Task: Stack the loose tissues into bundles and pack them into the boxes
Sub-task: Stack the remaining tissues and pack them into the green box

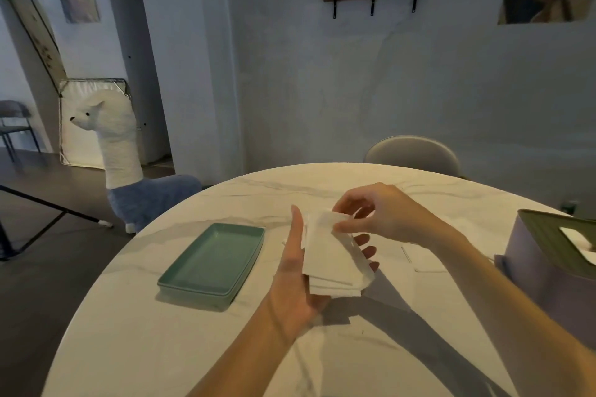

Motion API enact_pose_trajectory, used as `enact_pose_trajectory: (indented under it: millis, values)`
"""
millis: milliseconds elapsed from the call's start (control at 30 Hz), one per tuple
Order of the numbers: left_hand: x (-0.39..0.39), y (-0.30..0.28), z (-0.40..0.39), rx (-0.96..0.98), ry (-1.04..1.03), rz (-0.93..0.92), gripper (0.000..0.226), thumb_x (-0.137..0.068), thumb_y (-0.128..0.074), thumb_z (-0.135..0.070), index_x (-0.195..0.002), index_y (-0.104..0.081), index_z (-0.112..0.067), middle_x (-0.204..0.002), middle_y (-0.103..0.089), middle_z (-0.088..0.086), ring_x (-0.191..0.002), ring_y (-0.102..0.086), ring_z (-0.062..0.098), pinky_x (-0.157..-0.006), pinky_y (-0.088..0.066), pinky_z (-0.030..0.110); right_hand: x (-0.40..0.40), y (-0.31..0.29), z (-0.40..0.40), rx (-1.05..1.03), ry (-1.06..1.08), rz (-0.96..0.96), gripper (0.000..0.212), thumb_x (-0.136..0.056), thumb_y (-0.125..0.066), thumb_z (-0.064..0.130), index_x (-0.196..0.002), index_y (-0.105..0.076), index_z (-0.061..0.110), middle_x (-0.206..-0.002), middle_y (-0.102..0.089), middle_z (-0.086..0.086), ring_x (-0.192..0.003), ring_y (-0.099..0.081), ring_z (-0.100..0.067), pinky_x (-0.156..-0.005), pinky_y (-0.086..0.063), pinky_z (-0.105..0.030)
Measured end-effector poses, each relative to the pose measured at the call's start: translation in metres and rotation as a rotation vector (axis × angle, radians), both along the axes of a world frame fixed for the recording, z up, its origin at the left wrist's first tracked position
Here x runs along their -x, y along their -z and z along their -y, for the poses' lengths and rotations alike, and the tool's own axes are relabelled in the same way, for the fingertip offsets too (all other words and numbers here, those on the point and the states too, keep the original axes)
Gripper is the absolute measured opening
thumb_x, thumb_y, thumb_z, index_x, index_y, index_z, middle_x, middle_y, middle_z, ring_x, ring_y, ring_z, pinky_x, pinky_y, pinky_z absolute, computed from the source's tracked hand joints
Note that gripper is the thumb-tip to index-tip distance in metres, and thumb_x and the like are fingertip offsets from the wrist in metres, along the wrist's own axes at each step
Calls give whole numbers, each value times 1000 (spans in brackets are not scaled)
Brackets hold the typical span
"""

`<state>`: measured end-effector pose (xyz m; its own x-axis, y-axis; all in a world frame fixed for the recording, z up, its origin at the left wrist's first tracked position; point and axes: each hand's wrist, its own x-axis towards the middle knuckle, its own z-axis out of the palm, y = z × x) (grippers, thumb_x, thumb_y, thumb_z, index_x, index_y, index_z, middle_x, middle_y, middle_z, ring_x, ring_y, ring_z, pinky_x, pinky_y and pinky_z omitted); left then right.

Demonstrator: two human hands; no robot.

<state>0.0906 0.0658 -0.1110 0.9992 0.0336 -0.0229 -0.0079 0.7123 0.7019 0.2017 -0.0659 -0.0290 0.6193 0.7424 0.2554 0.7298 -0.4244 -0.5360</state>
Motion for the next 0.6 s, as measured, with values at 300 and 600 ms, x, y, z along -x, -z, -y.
enact_pose_trajectory:
  millis: [300, 600]
  values:
    - [-13, 12, -35, 35, -54, -32, 34, -95, -62, -29, -104, -80, -2, -113, -72, 17, -97, -70, 29, -99, -47, 42, -28, 21, 25, 471, 208, -134, 62, -70, -88, 53, -120, -62, 28, -115, -66, 9, -106, -62, -14, -97, -52, -32]
    - [-16, 7, -37, 28, -108, -67, 34, -94, -63, -27, -91, -82, 0, -112, -72, 21, -96, -69, 33, -96, -53, 46, -25, 29, 30, 819, 187, -41, 76, -67, -85, 63, -125, -61, 19, -117, -64, 3, -109, -61, -21, -92, -48, -30]
